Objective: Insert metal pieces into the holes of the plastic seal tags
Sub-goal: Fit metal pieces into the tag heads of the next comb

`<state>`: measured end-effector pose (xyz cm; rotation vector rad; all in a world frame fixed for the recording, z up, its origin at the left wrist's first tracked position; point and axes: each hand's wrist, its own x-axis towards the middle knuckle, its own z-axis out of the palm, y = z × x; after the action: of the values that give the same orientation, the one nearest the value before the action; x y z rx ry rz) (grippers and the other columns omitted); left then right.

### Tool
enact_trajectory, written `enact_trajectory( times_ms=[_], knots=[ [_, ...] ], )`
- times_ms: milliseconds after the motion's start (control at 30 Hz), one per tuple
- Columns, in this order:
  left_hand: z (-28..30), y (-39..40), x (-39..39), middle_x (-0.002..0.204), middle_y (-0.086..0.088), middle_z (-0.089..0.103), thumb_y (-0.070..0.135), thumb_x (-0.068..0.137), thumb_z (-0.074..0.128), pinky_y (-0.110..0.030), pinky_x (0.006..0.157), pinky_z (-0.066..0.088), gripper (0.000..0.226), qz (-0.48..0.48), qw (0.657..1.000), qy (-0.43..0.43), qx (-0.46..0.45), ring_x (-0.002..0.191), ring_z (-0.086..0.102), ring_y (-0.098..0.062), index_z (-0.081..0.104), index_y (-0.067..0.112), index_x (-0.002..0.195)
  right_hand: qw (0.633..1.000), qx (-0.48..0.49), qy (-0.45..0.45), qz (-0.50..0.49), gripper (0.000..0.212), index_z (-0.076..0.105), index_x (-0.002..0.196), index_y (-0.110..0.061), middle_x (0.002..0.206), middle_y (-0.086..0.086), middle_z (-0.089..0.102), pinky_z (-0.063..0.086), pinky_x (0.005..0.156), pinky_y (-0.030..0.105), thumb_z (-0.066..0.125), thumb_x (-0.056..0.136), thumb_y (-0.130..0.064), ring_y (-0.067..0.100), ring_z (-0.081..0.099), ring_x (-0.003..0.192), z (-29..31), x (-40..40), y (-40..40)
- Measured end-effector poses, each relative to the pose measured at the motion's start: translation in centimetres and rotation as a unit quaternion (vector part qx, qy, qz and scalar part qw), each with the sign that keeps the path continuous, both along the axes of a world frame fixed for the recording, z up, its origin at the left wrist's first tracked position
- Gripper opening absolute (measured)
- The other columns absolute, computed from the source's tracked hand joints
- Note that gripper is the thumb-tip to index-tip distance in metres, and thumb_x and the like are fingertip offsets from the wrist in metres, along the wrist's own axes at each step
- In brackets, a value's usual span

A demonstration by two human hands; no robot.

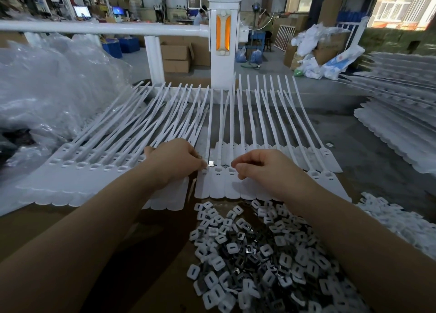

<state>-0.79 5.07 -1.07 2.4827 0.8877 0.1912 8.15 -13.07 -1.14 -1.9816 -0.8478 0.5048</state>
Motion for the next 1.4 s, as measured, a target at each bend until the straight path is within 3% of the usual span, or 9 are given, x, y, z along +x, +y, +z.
enact_trajectory(
  times_ms=[300,433,567,667,767,833,1033,1133,1400],
  knots=[
    [-0.3,1.0,0.4,0.093,-0.003,0.069,0.038,0.073,0.082,-0.056,0.108,0.036,0.022,-0.002,0.997,0.001,-0.075,0.112,0.057,-0.031,0.068,0.023,0.080,1.000,-0.004,0.001,0.003,0.010,0.068,0.093,-0.035,0.083,-0.013,0.070,0.043,0.058,0.012,0.060,0.094,-0.029,0.003,0.065,0.083,0.0,0.0,0.0],
    [-0.2,1.1,0.5,0.097,-0.005,0.067,0.039,0.071,0.083,-0.056,0.107,0.037,0.025,0.001,0.998,0.008,-0.068,0.116,0.054,-0.032,0.066,0.022,0.081,1.000,-0.012,-0.002,0.004,0.011,0.070,0.089,-0.034,0.084,-0.013,0.070,0.040,0.053,0.007,0.063,0.092,-0.027,-0.005,0.062,0.075,-0.1,0.1,0.0],
    [-0.2,1.0,0.1,0.092,0.002,0.066,0.043,0.075,0.079,-0.053,0.107,0.036,0.021,-0.025,0.999,0.008,-0.033,0.110,0.056,-0.026,0.067,0.028,0.083,1.000,-0.022,-0.002,0.008,0.010,0.072,0.089,-0.033,0.090,-0.011,0.071,0.044,0.060,0.016,0.065,0.091,-0.026,0.003,0.064,0.083,-0.1,0.0,-0.1],
    [0.3,0.3,-0.4,0.082,0.014,0.063,0.041,0.079,0.076,-0.041,0.097,0.042,0.012,-0.099,0.993,-0.044,0.053,0.091,0.058,-0.009,0.066,0.035,0.078,1.000,-0.020,-0.003,0.007,0.011,0.073,0.090,-0.032,0.091,-0.012,0.071,0.045,0.062,0.017,0.064,0.091,-0.025,0.002,0.064,0.083,-0.1,0.0,-0.1],
    [1.2,-0.8,-1.1,0.076,0.018,0.063,0.032,0.076,0.081,-0.011,0.066,0.042,0.015,-0.253,0.962,-0.097,0.016,0.074,0.057,0.001,0.069,0.040,0.073,1.000,-0.012,-0.004,-0.002,0.014,0.072,0.088,-0.033,0.084,-0.014,0.071,0.042,0.060,0.015,0.062,0.092,-0.024,-0.002,0.063,0.079,0.0,0.1,0.0],
    [1.4,-1.9,-1.4,0.077,0.020,0.066,0.029,0.074,0.083,-0.011,0.061,0.042,0.012,-0.339,0.937,-0.080,-0.032,0.069,0.056,0.000,0.074,0.036,0.075,1.000,-0.004,-0.005,-0.005,0.016,0.070,0.085,-0.034,0.083,-0.012,0.071,0.044,0.063,0.017,0.061,0.093,-0.024,0.001,0.064,0.082,0.1,0.0,0.0],
    [1.0,-4.9,-1.3,0.084,0.023,0.070,0.024,0.077,0.082,-0.015,0.071,0.047,0.018,-0.439,0.893,-0.022,-0.094,0.077,0.063,0.002,0.078,0.031,0.092,1.000,-0.010,-0.003,-0.009,0.017,0.069,0.086,-0.036,0.083,-0.018,0.070,0.042,0.062,0.015,0.060,0.095,-0.025,-0.009,0.062,0.075,0.0,0.1,0.1],
    [0.8,-5.5,-1.3,0.088,0.024,0.067,0.023,0.078,0.080,-0.003,0.075,0.041,0.021,-0.444,0.894,-0.002,-0.070,0.082,0.060,0.014,0.077,0.029,0.098,1.000,-0.011,-0.005,-0.008,0.017,0.070,0.085,-0.036,0.082,-0.018,0.071,0.043,0.060,0.015,0.060,0.094,-0.025,-0.012,0.061,0.073,0.0,0.1,0.1],
    [0.6,-5.0,-1.4,0.081,0.025,0.070,0.023,0.081,0.078,-0.005,0.072,0.044,0.010,-0.413,0.906,-0.007,-0.092,0.075,0.063,0.010,0.077,0.028,0.090,1.000,-0.013,-0.010,-0.009,0.019,0.069,0.082,-0.036,0.083,-0.014,0.071,0.048,0.062,0.018,0.060,0.094,-0.026,0.001,0.065,0.080,0.0,0.0,0.0]
  ],
)
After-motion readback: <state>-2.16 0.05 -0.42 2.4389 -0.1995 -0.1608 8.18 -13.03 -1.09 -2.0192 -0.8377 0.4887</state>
